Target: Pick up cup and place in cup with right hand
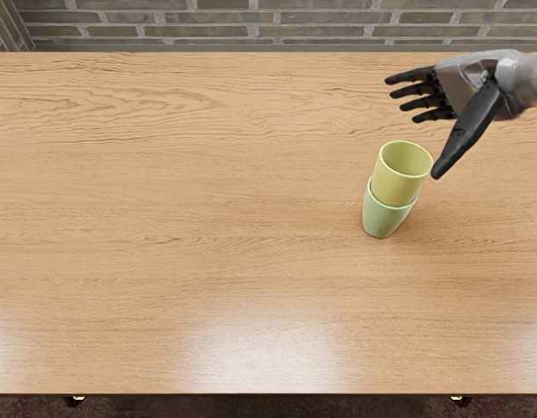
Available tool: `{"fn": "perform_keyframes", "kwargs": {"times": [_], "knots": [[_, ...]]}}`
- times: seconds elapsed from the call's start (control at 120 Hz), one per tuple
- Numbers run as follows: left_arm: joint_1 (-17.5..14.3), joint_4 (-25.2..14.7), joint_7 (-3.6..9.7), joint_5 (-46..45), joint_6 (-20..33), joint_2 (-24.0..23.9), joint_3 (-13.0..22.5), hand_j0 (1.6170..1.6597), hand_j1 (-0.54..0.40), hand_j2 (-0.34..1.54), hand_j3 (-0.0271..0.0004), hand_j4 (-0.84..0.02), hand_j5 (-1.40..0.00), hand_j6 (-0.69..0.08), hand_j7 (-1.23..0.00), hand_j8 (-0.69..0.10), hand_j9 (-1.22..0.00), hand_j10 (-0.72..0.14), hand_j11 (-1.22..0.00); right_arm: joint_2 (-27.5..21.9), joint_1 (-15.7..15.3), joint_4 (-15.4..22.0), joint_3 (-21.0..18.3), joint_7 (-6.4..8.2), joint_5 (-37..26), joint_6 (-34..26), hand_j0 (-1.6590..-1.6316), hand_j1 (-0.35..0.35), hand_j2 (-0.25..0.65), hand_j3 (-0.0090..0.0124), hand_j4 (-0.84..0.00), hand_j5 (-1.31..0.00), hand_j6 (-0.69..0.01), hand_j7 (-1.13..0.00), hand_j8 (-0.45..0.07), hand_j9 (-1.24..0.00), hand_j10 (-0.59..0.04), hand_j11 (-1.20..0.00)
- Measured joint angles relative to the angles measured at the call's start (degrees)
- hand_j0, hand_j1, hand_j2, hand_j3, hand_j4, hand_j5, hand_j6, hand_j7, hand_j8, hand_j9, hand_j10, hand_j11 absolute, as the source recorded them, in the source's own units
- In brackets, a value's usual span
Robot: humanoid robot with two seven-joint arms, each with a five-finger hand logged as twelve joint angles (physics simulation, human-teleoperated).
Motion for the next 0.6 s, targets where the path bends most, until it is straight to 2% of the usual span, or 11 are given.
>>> {"fn": "perform_keyframes", "kwargs": {"times": [0.225, 0.408, 0.6], "knots": [[0.0, 0.0, 0.02, 0.0, 0.0, 0.0, 0.0, 1.6581, 0.349, 0.0, -0.0001, 0.0, 0.0, 0.0, 0.0, 0.0, 0.0, 0.0, 0.0, 6.27, -0.31, -2.16, 3.16, 0.0, 2.7, 1.06, -1.6581, -0.346, 0.0, 0.0, -0.004, 0.0, -0.005, 0.0, -0.004, 0.0, -0.004, 0.0], [0.0, 0.0, 0.02, 0.0, 0.0, 0.0, 0.0, 1.6581, 0.349, 0.0, 0.0, 0.0, 0.0, 0.0, 0.0, 0.0, 0.0, 0.0, 0.0, 13.72, -5.53, -3.14, 11.27, 0.0, 3.05, 0.71, -1.6581, -0.348, 0.0, 0.0, -0.002, 0.0, -0.003, 0.0, -0.002, 0.0, -0.002, 0.0], [0.05, -0.02, 0.01, 0.0, 0.0, 0.0, 0.06, 1.6581, 0.349, 0.0, 0.0, 0.0, 0.0, 0.0, 0.0, 0.0, 0.0, 0.0, 0.0, 18.08, -7.08, -3.99, 13.62, 0.0, 3.12, 0.64, -1.6581, -0.349, 0.0, 0.0, -0.001, 0.0, -0.002, 0.0, -0.001, 0.0, -0.001, 0.0]]}}
